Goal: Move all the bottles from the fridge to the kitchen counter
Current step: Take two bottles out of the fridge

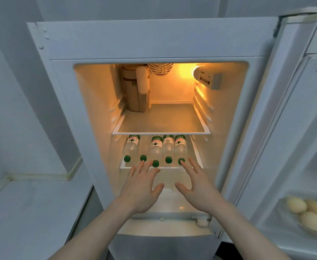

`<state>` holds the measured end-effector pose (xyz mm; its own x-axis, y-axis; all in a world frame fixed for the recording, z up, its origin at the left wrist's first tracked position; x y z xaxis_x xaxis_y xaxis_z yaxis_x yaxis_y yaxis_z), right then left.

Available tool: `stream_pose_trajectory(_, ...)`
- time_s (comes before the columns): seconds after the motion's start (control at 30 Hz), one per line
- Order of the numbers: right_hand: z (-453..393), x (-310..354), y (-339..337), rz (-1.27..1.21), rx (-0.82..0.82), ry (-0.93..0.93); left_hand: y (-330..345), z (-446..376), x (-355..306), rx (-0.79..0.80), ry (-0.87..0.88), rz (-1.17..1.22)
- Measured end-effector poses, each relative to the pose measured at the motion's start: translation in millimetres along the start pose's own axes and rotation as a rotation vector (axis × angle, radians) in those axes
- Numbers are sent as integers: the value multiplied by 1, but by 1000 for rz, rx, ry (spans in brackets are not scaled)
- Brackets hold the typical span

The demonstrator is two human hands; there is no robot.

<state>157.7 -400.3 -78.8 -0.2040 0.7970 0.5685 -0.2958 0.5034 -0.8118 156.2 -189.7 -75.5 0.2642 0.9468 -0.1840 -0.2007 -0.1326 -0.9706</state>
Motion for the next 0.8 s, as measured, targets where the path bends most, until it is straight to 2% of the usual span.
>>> stream_pose_trajectory(0.33,-64,-37,-17,-22,-6,17,2,-80,-5,-15,-57,16)
stream_pose_trajectory(0.57,-93,-54,-20,-33,6,101,7,-127,-5,11,-68,-24)
stream_pose_trajectory(0.8,-122,-64,-13,-19,49,216,19,-167,-3,66,-131,-200)
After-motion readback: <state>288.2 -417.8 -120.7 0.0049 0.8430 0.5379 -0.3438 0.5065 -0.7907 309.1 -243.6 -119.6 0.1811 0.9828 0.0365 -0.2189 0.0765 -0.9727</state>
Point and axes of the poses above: each hand's wrist, its own z-axis away from the middle knuckle, its own y-axis out of the palm, x = y × z, the point moved 3 cm from there along -z, towards the middle knuckle, and after that the axes turned 14 degrees about x, right-handed, at the moved point
